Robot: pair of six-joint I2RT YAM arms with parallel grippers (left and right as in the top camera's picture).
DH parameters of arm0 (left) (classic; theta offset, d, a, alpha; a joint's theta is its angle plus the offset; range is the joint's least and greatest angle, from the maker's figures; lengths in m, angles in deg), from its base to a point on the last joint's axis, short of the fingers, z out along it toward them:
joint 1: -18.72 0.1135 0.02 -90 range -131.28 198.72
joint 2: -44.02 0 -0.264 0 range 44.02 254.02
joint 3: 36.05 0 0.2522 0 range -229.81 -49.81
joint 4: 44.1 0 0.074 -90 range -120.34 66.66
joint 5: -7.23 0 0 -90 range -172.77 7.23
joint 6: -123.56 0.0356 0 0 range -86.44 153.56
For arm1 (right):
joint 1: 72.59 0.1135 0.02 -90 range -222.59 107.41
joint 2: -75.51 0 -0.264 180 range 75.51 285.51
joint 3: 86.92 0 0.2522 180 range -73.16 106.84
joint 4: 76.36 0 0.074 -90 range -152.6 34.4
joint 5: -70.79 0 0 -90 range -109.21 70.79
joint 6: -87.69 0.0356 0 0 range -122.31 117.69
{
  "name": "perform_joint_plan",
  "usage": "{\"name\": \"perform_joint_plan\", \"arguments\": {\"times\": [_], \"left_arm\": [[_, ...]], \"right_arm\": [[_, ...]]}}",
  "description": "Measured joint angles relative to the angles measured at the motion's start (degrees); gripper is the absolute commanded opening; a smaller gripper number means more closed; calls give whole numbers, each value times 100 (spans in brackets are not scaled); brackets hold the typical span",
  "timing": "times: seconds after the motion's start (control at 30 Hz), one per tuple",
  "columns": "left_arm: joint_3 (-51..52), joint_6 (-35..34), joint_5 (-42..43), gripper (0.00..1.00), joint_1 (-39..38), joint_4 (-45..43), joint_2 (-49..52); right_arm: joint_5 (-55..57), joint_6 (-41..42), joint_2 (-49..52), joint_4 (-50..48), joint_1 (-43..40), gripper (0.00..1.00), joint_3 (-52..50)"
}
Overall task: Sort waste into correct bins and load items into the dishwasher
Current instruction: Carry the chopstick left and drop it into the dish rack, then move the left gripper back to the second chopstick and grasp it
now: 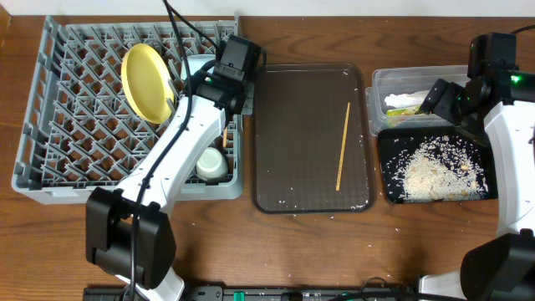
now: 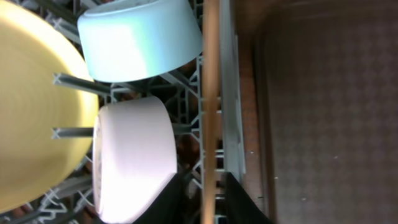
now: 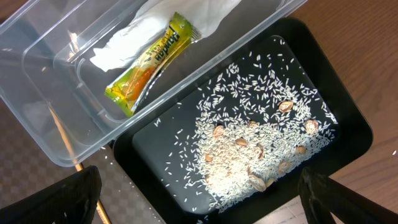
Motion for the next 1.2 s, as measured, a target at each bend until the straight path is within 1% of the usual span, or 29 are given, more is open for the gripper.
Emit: {"name": "perform_joint_plan", "arguments": {"times": [0.03,0.1,0.27,0.4,0.53,0.7,0.93,1.03,1.2], "left_arm": [[0,20,-13,47,0,0,0],[0,-11,-39,49,0,-11,0],[0,-17,-59,49,0,-42,0],[-15,-20,-33,49,-9,109,-2],[-35,-57,372,49,-111,138,-79],[-103,-323,942,49,-610,136,-236],[-125,-870,1220,49,-1635,83,-157],[-127,-1102,1250,49,-1982,2,26],[-136,-1353,1274,48,-2306,-162,597]], "right_arm": [[0,0,0,0,0,99,0],[0,0,0,0,0,99,0],[0,0,0,0,0,99,0],[0,0,0,0,0,99,0],[0,0,0,2,0,99,0],[0,0,0,2,0,99,0],[0,0,0,2,0,99,0],[0,0,0,2,0,99,0],[0,0,0,2,0,99,0]]}}
